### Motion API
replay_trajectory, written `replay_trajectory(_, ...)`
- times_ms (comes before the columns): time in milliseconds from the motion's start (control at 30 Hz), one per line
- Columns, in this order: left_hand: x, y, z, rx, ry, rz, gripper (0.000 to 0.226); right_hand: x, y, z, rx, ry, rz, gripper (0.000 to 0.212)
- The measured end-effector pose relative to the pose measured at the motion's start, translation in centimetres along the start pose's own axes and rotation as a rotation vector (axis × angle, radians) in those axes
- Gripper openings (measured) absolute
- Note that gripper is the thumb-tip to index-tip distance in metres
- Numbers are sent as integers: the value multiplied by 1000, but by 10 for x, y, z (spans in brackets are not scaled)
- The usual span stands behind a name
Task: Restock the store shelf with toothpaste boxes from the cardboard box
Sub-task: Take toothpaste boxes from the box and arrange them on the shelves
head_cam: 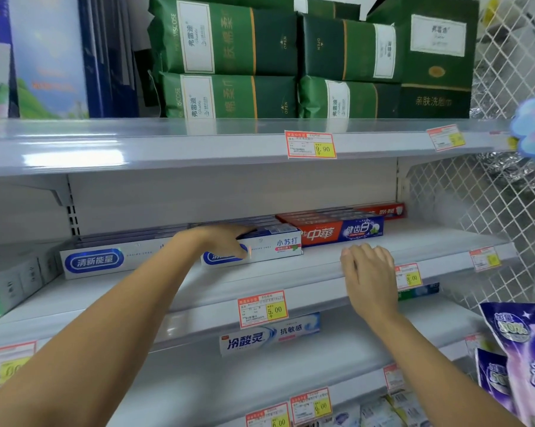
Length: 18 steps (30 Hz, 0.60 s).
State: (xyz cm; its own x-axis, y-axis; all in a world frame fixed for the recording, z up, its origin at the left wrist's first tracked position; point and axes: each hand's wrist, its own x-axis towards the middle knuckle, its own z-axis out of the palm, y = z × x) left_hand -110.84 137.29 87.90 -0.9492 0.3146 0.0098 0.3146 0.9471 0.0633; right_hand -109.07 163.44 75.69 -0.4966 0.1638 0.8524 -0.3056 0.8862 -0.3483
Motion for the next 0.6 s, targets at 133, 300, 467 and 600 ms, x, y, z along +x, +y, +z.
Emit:
replay_trajectory(133, -2, -4, 4, 9, 34, 12, 59, 0, 1, 1, -1, 4, -14, 42)
replay_trajectory(300, 1, -4, 2, 25, 8, -12, 60, 0, 0, 1, -8, 1, -23, 43)
replay_trajectory(467, 5, -2, -1, 58, -18, -40, 59, 1, 1, 1, -14, -2, -23, 44)
replay_trajectory(600, 9, -5, 5, 52, 12, -36, 49, 0, -1, 0, -10, 1, -36, 42)
